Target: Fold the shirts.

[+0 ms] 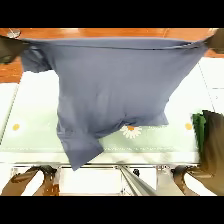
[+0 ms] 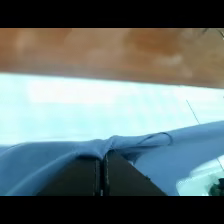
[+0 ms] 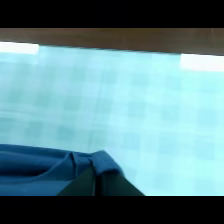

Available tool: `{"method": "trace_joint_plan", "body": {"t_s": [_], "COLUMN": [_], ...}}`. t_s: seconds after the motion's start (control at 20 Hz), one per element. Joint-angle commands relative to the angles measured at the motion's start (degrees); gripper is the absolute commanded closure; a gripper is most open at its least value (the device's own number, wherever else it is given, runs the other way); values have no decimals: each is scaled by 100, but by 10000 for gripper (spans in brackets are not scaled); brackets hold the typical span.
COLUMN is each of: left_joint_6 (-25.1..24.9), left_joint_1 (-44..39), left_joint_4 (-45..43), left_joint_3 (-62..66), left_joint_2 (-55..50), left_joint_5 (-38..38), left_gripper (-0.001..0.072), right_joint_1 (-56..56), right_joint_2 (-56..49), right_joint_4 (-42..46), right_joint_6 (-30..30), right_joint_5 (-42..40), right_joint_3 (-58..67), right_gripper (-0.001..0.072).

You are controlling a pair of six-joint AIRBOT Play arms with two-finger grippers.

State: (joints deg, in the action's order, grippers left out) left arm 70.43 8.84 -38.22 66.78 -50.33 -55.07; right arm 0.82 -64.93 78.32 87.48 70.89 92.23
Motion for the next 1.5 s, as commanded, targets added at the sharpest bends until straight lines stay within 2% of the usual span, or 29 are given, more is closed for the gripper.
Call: {"method": "trace_joint_plan", "body": {"t_s": [0.0, 0.15, 0.25, 0.4, 0.45, 0.5, 0.55, 0.65, 0.7, 0.8, 0.85, 0.9, 1.0, 1.1, 1.15, 1.3, 1.45], "left_joint_6": [-76, 68, 262, 291, 284, 254, 243, 332, 544, 667, 693, 776, 796, 905, 761, 479, 262], "left_joint_1": [-791, -1012, -1019, -1040, -1038, -981, -850, -380, -94, 476, 693, 903, 1436, 2033, 2297, 2787, 2754], "left_joint_4": [55, 79, 79, 140, 138, 120, 61, -295, -553, -1314, -1727, -2118, -2500, -2037, -1628, -1174, -850], "left_joint_3": [-175, -162, -83, -59, -59, -37, 55, 345, 437, 273, -15, -461, -1644, -2793, -3283, -4168, -4656], "left_joint_2": [-1220, -2133, -2612, -2968, -2981, -2968, -2964, -2962, -2953, -2804, -2638, -2402, -1816, -1300, -1073, -721, -717], "left_joint_5": [1331, 2079, 2092, 1805, 1674, 1480, 1082, -203, -885, -1954, -2208, -2251, -2059, -1790, -1694, -1655, -1488], "left_gripper": [675, 675, 674, 660, 505, 136, 5, 6, 6, 6, 6, 7, 6, 6, 6, 7, 6], "right_joint_1": [96, 271, 369, 516, 579, 667, 772, 1069, 1250, 1604, 1829, 2072, 2544, 2850, 2957, 3003, 3003], "right_joint_2": [-1381, -2444, -3010, -3530, -3626, -3681, -3679, -3600, -3521, -3331, -3136, -2876, -2116, -1228, -813, 7, 358], "right_joint_4": [-651, -1401, -1733, -2468, -2704, -2905, -3027, -3132, -2983, -2186, -1655, -1408, -1888, -2562, -2929, -3816, -4044], "right_joint_6": [111, 111, 111, 105, 79, 39, -92, -516, -822, -1073, -1027, -859, -1220, -1462, -1510, -2203, -2382], "right_joint_5": [-828, -1034, -1029, -1128, -1115, -1023, -841, -4, 575, 1582, 1845, 1794, 1049, -4, -374, -472, -225], "right_joint_3": [90, 555, 868, 981, 981, 981, 984, 1038, 1038, 903, 551, 20, -1464, -3049, -3729, -4937, -5423], "right_gripper": [687, 687, 687, 686, 640, 310, 68, 86, 86, 86, 87, 86, 87, 87, 87, 87, 87]}}
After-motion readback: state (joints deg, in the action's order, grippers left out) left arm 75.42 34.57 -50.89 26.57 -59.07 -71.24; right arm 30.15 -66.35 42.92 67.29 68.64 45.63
